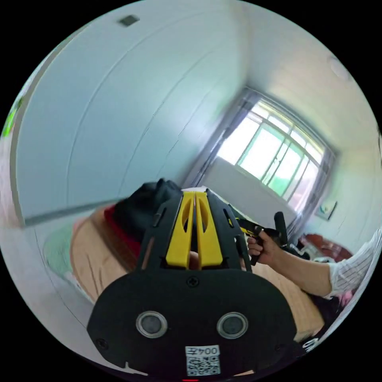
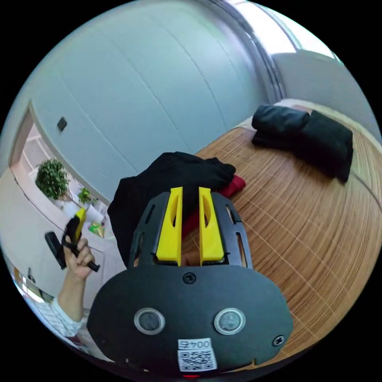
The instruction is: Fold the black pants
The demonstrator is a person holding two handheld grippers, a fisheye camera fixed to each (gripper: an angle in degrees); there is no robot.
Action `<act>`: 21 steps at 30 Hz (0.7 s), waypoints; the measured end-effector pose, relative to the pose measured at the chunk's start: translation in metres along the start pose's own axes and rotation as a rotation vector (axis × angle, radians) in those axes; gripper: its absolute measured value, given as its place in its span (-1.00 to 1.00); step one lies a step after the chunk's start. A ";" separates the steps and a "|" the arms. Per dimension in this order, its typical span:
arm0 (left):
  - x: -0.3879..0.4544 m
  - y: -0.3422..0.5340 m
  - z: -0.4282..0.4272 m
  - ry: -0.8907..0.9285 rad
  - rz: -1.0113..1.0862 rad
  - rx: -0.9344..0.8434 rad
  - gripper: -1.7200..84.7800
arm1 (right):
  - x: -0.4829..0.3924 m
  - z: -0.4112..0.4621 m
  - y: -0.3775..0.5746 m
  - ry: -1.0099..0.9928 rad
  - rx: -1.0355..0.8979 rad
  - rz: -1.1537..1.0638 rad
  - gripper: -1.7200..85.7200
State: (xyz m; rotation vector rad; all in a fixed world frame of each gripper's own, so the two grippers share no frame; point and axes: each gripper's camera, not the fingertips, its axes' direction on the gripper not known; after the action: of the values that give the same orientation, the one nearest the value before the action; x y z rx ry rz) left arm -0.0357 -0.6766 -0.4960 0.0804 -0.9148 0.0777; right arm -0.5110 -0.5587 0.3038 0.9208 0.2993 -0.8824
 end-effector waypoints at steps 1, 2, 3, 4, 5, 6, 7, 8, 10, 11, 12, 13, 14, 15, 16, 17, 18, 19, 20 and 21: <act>0.015 -0.012 0.024 -0.025 0.083 -0.025 -0.92 | -0.026 0.010 0.000 0.028 -0.026 -0.100 -0.78; 0.018 -0.020 0.055 -0.135 0.085 -0.062 -0.93 | -0.051 0.022 0.000 0.054 -0.060 -0.189 -0.77; 0.014 -0.022 0.072 -0.188 0.068 -0.082 -0.93 | -0.061 0.029 0.001 0.068 -0.077 -0.228 -0.77; 0.001 -0.023 0.108 -0.268 0.043 -0.146 -0.94 | -0.079 0.048 0.004 0.117 -0.133 -0.298 -0.77; -0.021 -0.017 0.147 -0.346 -0.035 -0.247 -0.94 | -0.089 0.072 0.009 0.182 -0.233 -0.333 -0.77; -0.034 -0.012 0.165 -0.352 -0.081 -0.312 -0.94 | -0.091 0.078 0.012 0.200 -0.237 -0.343 -0.77; -0.053 0.000 0.186 -0.315 -0.133 -0.340 -0.95 | -0.089 0.082 0.016 0.197 -0.207 -0.319 -0.78; -0.060 0.010 0.194 -0.308 -0.145 -0.307 -0.95 | -0.082 0.083 0.012 0.145 -0.225 -0.253 -0.78; -0.059 0.019 0.208 -0.319 -0.120 -0.324 -0.95 | -0.074 0.079 0.006 0.078 -0.255 -0.195 -0.80; -0.056 0.022 0.215 -0.330 -0.103 -0.334 -0.95 | -0.073 0.068 0.004 0.056 -0.250 -0.186 -0.81; -0.056 0.024 0.217 -0.330 -0.103 -0.336 -0.95 | -0.074 0.059 0.005 0.057 -0.242 -0.184 -0.82; -0.056 0.027 0.218 -0.318 -0.112 -0.329 -0.95 | -0.075 0.036 0.012 0.077 -0.206 -0.168 -0.84; -0.050 0.028 0.215 -0.301 -0.095 -0.315 -0.95 | -0.073 0.006 0.027 0.070 -0.160 -0.148 -0.83; -0.046 0.029 0.212 -0.290 -0.084 -0.303 -0.95 | -0.071 -0.010 0.037 0.063 -0.152 -0.134 -0.83; -0.034 0.034 0.203 -0.245 -0.068 -0.273 -0.95 | -0.064 -0.041 0.061 0.080 -0.163 -0.098 -0.83; -0.018 0.044 0.192 -0.159 -0.047 -0.258 -0.95 | -0.055 -0.071 0.093 0.136 -0.202 -0.078 -0.83; -0.009 0.051 0.188 -0.119 -0.037 -0.268 -0.95 | -0.049 -0.087 0.110 0.175 -0.229 -0.068 -0.84; 0.011 0.068 0.181 -0.073 -0.005 -0.322 -0.95 | -0.036 -0.119 0.150 0.258 -0.292 -0.038 -0.88; 0.035 0.091 0.176 -0.067 0.065 -0.395 -0.95 | -0.021 -0.152 0.193 0.341 -0.376 0.013 -0.94; 0.048 0.104 0.173 -0.076 0.112 -0.430 -0.95 | -0.013 -0.170 0.214 0.377 -0.416 0.046 -0.94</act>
State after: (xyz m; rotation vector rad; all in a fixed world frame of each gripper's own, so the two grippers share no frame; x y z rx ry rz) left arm -0.1533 -0.5891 -0.3486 -0.3700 -0.9942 -0.0195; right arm -0.3322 -0.3536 0.3312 0.6954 0.7539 -0.5676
